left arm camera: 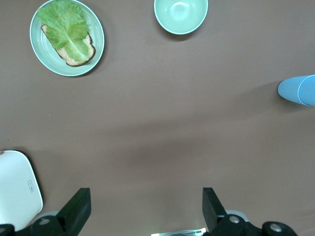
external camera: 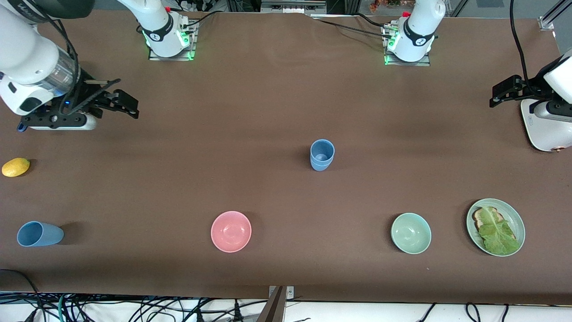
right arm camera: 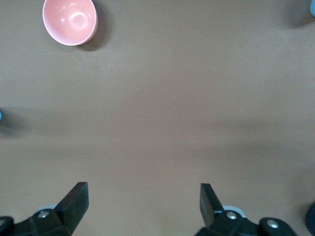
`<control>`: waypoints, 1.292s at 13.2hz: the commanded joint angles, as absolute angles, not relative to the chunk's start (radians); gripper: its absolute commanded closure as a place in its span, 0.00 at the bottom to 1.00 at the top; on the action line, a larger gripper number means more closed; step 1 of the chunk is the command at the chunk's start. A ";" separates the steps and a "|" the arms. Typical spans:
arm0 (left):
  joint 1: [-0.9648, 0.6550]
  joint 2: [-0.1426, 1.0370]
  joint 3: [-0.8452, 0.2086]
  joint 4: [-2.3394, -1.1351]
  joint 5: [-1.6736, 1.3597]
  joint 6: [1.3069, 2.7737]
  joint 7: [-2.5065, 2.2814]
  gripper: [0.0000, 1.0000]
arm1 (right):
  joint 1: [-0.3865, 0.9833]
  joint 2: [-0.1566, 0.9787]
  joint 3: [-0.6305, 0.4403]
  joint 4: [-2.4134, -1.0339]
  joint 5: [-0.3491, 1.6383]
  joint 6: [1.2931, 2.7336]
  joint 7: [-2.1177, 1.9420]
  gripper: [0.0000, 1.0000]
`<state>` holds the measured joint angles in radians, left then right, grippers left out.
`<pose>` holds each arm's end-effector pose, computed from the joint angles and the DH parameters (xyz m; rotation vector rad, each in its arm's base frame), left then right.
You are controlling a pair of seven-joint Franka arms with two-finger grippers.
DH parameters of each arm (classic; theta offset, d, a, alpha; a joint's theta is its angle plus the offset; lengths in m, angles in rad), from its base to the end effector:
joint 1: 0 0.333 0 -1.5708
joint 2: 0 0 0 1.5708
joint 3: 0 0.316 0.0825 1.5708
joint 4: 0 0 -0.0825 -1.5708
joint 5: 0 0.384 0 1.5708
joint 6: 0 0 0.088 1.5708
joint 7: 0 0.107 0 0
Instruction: Stack blue cups with both arms
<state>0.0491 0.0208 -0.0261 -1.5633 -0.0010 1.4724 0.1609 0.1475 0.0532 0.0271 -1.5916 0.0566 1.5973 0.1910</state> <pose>0.5495 0.0127 0.6085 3.1176 -0.2154 -0.1737 0.5614 0.1047 0.5872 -3.0918 0.0298 0.0885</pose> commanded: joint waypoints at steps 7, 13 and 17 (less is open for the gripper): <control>0.051 0.011 -0.026 -1.555 -0.015 1.463 0.173 0.00 | 0.060 -0.003 0.044 -1.626 0.038 1.569 0.084 0.00; 0.052 0.008 -0.025 -1.542 -0.012 1.463 0.176 0.00 | 0.058 0.017 0.034 -1.592 0.043 1.554 0.084 0.00; 0.052 0.008 -0.025 -1.537 -0.012 1.463 0.172 0.00 | 0.057 0.017 0.032 -1.591 0.038 1.551 0.083 0.00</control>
<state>0.0486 0.0180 -0.0255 -1.5459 -0.0010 1.4725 0.1609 0.0676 0.0240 0.0259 -1.5983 0.0515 1.5674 0.0949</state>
